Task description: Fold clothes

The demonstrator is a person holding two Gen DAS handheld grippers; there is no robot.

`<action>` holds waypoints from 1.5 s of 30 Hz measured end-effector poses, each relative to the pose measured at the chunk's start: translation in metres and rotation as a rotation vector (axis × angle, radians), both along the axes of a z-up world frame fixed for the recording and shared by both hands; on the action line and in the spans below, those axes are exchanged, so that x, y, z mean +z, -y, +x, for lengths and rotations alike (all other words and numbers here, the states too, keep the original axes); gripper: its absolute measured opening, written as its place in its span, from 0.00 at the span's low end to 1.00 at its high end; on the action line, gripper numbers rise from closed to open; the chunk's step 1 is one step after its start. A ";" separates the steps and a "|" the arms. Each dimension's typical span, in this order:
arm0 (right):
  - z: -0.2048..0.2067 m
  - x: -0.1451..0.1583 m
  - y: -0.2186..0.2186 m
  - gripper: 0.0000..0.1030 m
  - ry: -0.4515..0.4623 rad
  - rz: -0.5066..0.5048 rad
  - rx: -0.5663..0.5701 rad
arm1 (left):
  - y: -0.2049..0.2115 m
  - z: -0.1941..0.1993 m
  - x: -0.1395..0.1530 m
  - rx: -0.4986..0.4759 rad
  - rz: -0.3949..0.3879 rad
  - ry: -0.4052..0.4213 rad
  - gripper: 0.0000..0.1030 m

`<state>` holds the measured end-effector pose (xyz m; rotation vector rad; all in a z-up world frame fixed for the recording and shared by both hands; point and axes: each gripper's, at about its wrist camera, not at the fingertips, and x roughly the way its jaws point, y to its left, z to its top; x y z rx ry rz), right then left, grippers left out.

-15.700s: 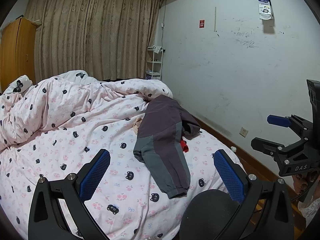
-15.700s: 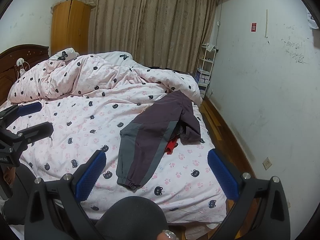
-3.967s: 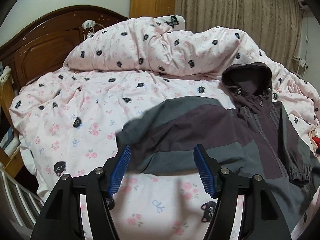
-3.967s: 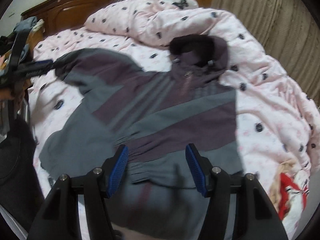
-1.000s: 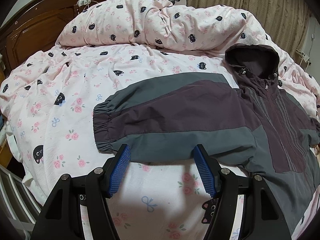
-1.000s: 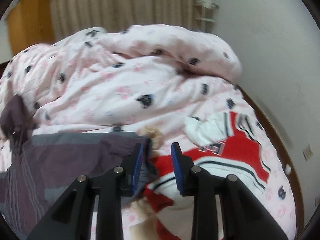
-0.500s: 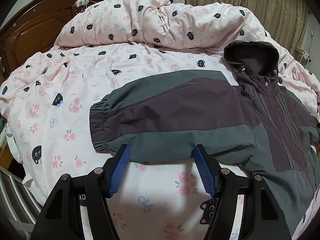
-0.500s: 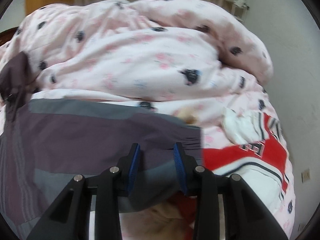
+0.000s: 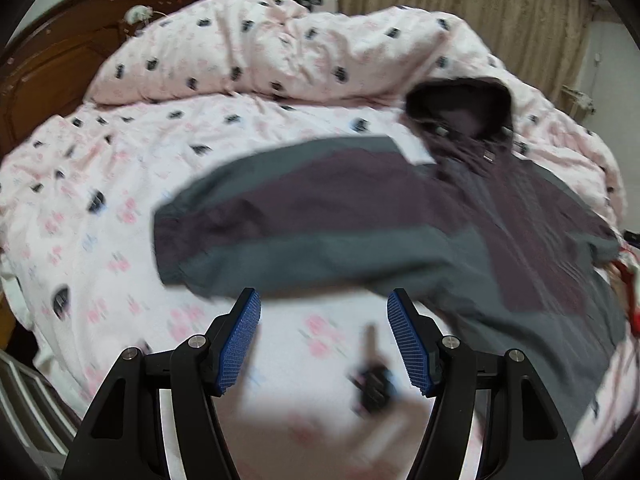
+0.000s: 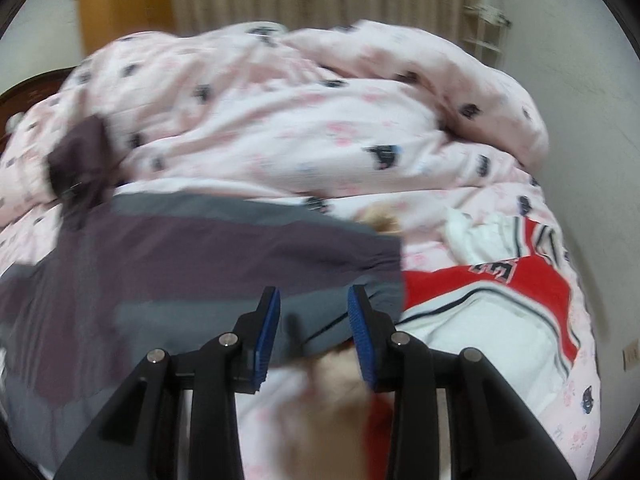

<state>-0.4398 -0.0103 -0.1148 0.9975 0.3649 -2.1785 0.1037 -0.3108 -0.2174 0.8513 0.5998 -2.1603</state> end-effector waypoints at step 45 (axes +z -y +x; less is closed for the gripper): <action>0.138 -0.057 -0.057 0.43 0.326 -0.224 0.218 | -0.098 -0.029 -0.031 -0.237 0.326 -0.277 0.30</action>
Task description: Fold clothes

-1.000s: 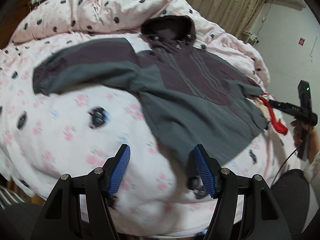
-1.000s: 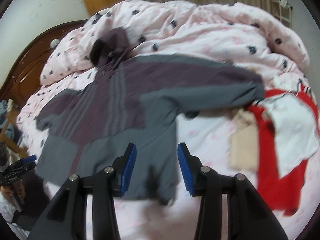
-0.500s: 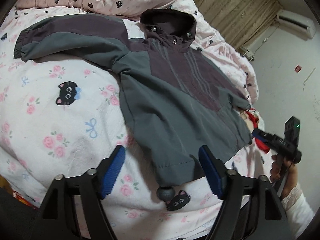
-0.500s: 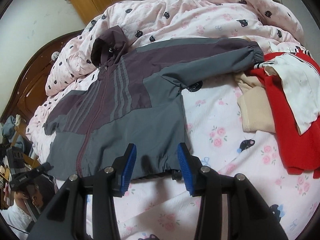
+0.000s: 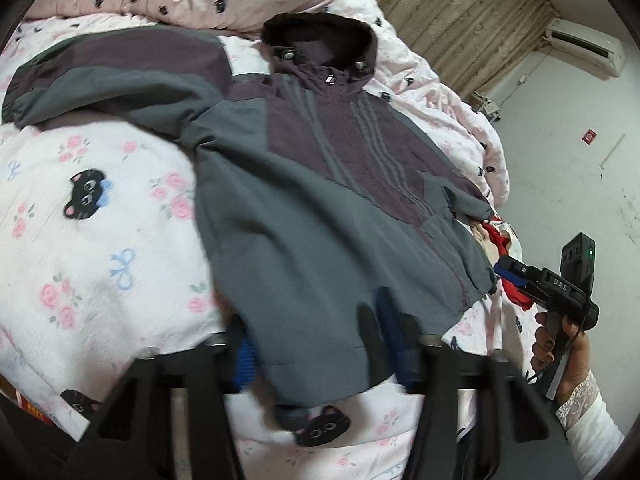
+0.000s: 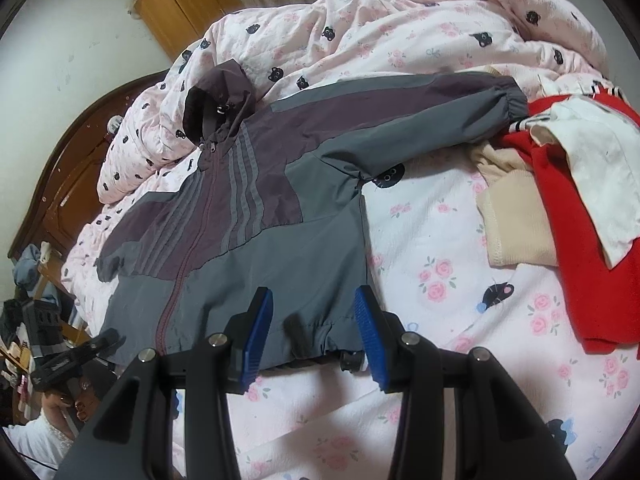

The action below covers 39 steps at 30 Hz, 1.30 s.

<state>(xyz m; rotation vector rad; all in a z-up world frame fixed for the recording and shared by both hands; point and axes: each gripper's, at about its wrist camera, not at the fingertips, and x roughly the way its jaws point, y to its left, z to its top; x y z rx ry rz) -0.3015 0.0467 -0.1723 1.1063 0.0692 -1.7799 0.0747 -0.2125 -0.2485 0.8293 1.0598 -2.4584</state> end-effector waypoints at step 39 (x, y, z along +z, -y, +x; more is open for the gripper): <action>0.034 -0.004 -0.008 0.18 0.330 -0.048 0.121 | -0.002 0.038 0.032 -0.006 -0.038 0.180 0.04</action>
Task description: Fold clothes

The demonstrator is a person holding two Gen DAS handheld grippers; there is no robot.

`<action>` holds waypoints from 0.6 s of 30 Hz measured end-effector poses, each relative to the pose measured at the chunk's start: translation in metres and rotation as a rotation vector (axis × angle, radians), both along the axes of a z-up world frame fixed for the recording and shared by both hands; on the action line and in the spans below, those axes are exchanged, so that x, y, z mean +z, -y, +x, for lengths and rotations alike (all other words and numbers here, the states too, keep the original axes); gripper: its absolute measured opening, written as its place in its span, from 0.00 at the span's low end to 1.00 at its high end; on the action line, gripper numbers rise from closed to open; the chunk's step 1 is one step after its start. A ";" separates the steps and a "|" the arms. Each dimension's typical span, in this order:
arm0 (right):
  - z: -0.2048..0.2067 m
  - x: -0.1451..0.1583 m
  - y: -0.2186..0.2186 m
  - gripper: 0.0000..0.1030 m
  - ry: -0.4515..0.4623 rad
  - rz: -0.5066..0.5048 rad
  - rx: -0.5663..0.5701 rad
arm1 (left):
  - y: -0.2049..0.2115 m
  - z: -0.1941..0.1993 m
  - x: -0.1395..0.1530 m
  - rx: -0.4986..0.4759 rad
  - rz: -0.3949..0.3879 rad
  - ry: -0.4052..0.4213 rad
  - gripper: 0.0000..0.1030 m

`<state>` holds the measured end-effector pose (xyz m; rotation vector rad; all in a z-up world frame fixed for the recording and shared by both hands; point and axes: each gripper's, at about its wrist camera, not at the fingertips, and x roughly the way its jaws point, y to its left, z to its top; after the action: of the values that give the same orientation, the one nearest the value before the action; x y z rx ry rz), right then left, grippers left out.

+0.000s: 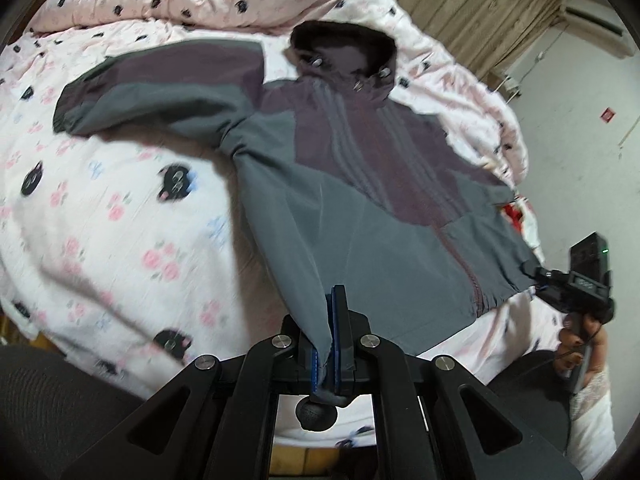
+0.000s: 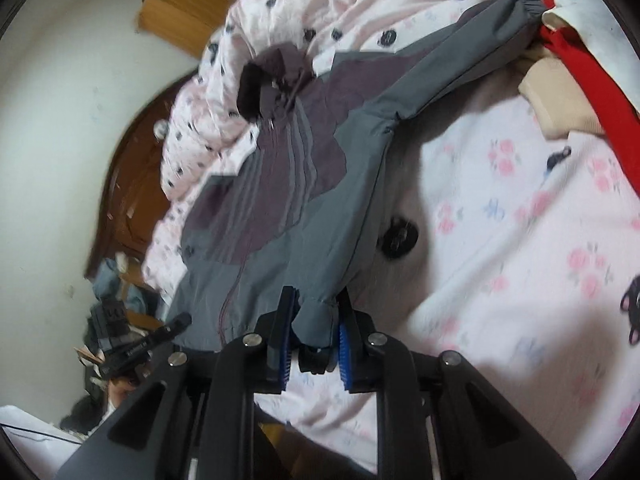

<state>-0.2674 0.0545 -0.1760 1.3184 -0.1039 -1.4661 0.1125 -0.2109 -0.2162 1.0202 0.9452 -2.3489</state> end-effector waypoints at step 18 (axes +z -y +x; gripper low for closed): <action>0.044 -0.017 0.016 0.27 -0.200 0.359 0.180 | 0.010 0.019 -0.033 0.069 0.052 0.178 0.32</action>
<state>-0.2236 0.0385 -0.1931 1.4140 0.4159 -1.4961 0.1313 -0.2204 -0.2493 1.1755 0.9606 -2.1476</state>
